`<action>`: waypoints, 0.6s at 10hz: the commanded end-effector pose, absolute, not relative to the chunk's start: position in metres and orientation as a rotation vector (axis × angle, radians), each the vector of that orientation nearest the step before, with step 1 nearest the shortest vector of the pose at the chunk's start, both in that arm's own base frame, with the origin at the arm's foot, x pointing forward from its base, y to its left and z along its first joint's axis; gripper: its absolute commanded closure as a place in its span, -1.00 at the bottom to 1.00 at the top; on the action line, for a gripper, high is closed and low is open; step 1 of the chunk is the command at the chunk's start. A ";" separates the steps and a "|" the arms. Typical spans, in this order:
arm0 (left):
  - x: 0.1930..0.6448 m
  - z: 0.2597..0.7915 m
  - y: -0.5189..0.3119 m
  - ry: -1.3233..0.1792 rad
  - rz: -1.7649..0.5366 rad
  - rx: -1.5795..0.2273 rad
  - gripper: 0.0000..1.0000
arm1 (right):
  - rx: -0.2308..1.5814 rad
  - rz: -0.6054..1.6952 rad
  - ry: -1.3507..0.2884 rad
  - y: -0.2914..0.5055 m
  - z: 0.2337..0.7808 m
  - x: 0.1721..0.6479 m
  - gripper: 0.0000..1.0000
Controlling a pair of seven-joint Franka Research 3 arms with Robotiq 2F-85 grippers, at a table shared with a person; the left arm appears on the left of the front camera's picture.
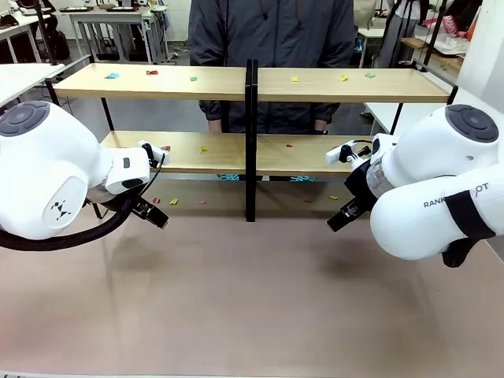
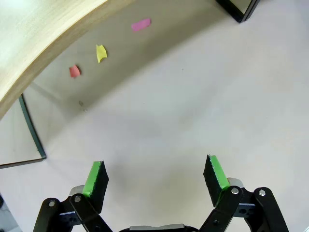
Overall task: Clean the shelves.
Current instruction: Pick up the Duster when the human hands it over.
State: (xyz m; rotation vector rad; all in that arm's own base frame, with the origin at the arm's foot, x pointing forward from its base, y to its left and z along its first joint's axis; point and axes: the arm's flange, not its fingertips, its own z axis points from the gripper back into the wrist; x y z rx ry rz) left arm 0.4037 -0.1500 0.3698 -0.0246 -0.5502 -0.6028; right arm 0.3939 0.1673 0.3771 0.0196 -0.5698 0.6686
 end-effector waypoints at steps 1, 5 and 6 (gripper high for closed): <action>0.383 0.414 -0.139 -0.607 -0.678 -0.042 -1.00 | -0.017 0.729 -0.627 0.146 0.447 0.367 -1.00; 0.276 0.522 -0.057 -0.727 -0.890 -0.297 -1.00 | 0.081 0.675 -0.759 0.049 0.550 0.288 -1.00; 0.249 0.535 -0.032 -0.742 -0.982 -0.423 -1.00 | 0.126 0.663 -0.804 0.025 0.567 0.275 -1.00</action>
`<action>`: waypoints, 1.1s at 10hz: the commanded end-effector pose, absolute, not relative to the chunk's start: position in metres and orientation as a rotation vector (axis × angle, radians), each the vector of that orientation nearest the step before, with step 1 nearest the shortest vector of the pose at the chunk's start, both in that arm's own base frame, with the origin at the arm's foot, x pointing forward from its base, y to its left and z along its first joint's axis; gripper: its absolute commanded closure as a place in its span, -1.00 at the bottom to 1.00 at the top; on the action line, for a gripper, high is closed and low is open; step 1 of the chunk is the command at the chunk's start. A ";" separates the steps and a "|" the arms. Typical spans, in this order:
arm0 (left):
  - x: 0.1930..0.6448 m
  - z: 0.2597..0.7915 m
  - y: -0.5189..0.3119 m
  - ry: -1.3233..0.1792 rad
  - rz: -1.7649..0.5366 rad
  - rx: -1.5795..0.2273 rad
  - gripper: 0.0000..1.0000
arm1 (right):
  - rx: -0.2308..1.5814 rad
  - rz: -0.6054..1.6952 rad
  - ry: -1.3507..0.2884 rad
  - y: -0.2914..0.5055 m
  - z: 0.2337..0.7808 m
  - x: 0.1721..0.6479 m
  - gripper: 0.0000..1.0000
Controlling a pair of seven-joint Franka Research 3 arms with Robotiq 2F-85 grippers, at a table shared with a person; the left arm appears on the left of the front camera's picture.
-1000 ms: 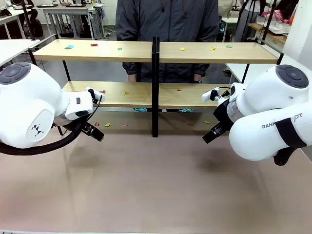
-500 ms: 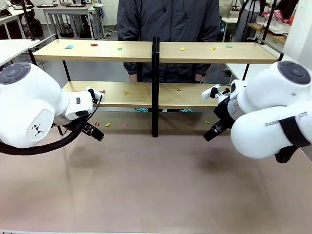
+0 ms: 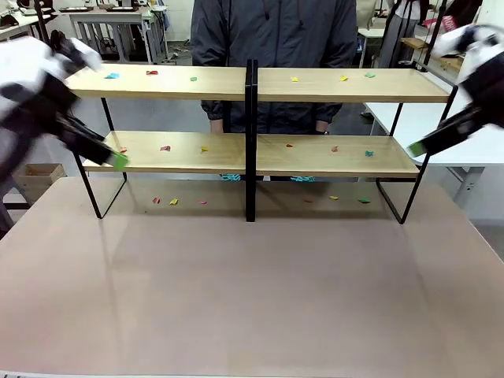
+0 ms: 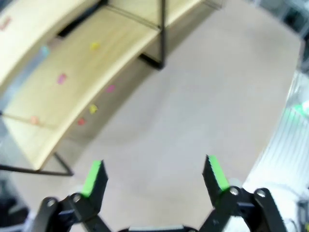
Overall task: Clean the shelves.
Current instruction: Pick up the Duster when the human hands it over.
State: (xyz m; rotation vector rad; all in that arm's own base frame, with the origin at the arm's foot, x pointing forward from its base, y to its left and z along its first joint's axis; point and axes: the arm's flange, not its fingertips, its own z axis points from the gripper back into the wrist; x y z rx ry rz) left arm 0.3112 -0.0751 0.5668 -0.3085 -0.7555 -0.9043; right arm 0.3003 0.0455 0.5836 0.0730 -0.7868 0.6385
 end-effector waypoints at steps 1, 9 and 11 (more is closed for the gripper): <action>0.226 0.545 -0.010 -0.763 -1.008 -0.446 -1.00 | 0.137 0.639 -0.840 0.005 0.583 0.266 -1.00; 0.207 0.644 0.068 -0.926 -1.095 -0.615 -1.00 | 0.391 0.444 -0.935 -0.056 0.663 0.267 -1.00; 0.196 0.642 0.078 -0.971 -1.144 -0.644 -1.00 | 0.465 0.402 -0.917 -0.060 0.667 0.265 -1.00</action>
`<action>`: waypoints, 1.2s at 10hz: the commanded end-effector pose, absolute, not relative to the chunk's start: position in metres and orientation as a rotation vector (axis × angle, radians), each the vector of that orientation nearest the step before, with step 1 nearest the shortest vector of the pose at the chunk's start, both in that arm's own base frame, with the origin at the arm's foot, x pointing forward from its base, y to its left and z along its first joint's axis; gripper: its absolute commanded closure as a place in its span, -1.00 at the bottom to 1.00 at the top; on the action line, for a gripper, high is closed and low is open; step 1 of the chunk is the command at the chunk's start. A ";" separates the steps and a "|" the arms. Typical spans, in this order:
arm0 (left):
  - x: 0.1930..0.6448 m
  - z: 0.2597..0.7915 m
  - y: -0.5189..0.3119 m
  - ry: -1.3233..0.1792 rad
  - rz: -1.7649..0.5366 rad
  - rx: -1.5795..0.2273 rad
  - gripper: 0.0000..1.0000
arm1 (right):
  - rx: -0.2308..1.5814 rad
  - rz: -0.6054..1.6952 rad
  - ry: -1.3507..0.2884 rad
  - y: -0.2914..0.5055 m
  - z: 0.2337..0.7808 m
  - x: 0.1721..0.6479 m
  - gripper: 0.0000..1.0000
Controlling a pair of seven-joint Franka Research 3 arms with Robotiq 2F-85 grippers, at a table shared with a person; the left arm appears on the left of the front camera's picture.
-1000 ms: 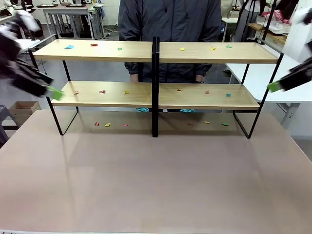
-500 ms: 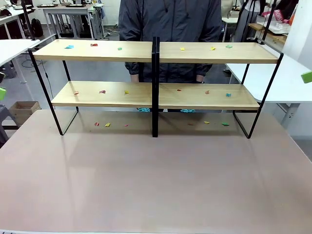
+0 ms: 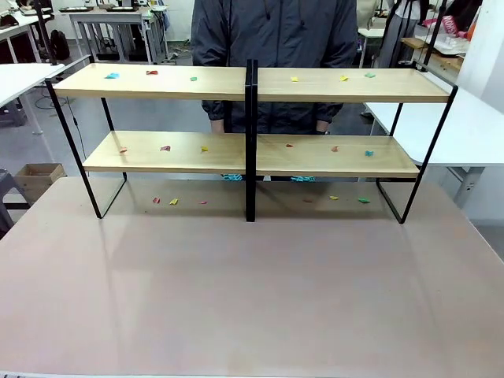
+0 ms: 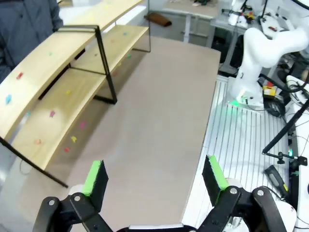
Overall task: Clean the shelves.
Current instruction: Pick up the Duster when the human hands it over.
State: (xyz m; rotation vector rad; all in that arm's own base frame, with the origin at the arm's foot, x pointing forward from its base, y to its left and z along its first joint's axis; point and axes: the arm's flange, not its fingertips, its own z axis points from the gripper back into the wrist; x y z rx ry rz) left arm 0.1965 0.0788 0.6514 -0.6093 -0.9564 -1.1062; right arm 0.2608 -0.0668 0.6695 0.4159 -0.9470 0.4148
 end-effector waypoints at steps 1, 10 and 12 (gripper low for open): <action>0.191 0.642 0.080 -1.043 -1.101 -0.616 -1.00 | 0.467 0.401 -0.922 -0.059 0.668 0.264 -1.00; 0.168 0.621 0.152 -1.204 -0.624 -0.566 -1.00 | 0.554 0.482 -0.937 -0.042 0.667 0.269 -1.00; 0.178 0.620 0.136 -1.186 -0.651 -0.577 -1.00 | 0.576 0.408 -0.919 -0.034 0.671 0.272 -1.00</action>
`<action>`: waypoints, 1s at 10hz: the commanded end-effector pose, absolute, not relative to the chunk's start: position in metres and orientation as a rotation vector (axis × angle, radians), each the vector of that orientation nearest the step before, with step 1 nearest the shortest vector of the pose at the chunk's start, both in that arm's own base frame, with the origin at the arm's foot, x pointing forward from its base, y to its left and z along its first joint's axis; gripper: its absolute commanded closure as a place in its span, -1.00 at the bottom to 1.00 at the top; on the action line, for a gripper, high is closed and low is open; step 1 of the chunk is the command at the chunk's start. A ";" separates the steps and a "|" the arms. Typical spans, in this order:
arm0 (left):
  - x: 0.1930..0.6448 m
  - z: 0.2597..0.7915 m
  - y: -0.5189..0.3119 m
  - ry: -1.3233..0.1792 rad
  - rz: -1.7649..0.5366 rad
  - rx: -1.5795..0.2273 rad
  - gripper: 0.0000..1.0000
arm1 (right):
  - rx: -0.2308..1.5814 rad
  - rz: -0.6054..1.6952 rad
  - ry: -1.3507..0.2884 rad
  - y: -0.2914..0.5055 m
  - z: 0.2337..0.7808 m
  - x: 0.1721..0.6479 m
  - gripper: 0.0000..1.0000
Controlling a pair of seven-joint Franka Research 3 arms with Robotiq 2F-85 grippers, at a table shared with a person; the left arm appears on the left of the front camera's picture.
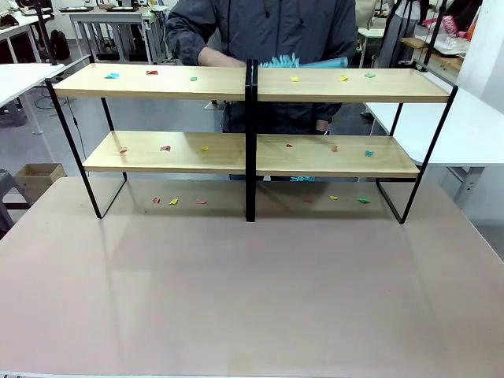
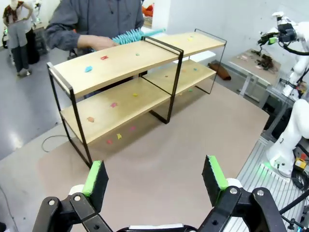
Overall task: Clean the shelves.
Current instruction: Pick up the Duster when the human hands it over.
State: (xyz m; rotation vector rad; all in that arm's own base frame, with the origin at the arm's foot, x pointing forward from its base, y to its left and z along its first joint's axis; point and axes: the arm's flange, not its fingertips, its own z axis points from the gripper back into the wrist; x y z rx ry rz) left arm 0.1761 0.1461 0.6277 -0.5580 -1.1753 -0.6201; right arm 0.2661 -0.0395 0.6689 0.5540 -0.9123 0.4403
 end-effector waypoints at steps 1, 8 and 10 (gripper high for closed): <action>0.179 0.620 0.135 -1.186 -0.652 -0.578 -1.00 | 0.571 0.367 -0.925 -0.033 0.673 0.276 -1.00; 0.189 0.617 0.116 -1.172 -0.662 -0.592 -1.00 | 0.602 0.532 -0.939 -0.068 0.665 0.306 -1.00; 0.190 0.617 0.117 -1.167 -0.667 -0.588 -1.00 | 0.618 0.549 -0.998 -0.063 0.641 0.285 -1.00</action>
